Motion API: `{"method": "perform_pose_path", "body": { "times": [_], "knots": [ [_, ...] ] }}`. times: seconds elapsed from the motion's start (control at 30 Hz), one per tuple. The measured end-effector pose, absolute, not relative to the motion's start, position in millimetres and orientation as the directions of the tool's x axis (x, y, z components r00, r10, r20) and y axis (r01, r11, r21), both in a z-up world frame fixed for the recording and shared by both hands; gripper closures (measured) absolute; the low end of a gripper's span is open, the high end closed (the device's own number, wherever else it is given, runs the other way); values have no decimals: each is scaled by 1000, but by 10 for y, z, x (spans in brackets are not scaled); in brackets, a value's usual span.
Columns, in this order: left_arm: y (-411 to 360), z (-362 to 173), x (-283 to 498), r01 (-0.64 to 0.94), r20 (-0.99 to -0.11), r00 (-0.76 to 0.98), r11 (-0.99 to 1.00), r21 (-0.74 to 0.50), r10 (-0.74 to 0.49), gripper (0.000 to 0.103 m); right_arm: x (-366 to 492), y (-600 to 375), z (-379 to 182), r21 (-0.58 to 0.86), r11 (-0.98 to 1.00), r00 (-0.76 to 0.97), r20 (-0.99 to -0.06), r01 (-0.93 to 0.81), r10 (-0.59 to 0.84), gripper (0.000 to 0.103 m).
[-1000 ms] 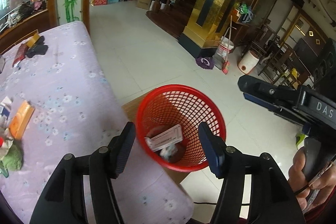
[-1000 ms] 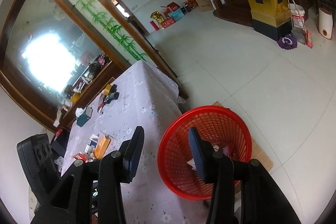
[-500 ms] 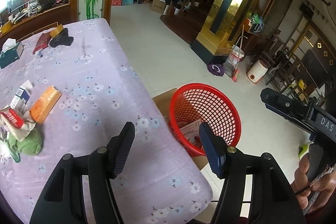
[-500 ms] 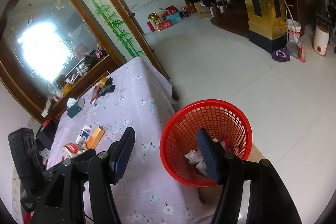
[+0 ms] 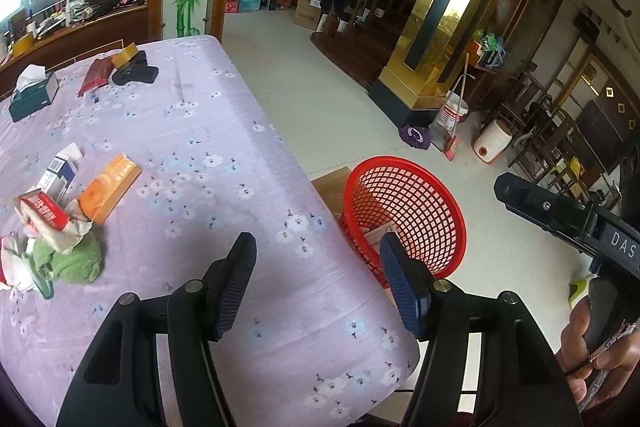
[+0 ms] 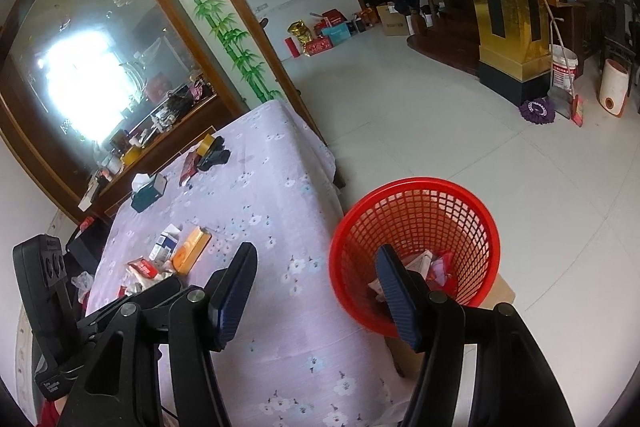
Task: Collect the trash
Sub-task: 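Withdraw both tools from the wastebasket back toward the table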
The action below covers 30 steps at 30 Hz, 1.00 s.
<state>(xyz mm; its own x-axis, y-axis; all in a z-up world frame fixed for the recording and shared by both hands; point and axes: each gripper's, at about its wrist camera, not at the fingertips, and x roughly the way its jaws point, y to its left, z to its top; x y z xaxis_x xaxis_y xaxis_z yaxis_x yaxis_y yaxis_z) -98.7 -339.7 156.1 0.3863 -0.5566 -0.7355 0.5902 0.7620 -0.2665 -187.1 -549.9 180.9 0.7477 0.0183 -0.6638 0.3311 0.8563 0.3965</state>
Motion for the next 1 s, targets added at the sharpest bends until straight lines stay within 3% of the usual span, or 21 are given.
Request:
{"method": "perform_pose_path", "body": {
  "times": [0.6,1.0],
  "knots": [
    [-2716,1496,-941,490,-737,431,821,-294,-521,39,-1683,-5015,1702,386,884,712,-696,264,91,35],
    [-1665,1267,-800,301,-751,491,895,-330,-442,39,-1096,-4166,1519,358,929,634,-741,97,219,35]
  ]
}}
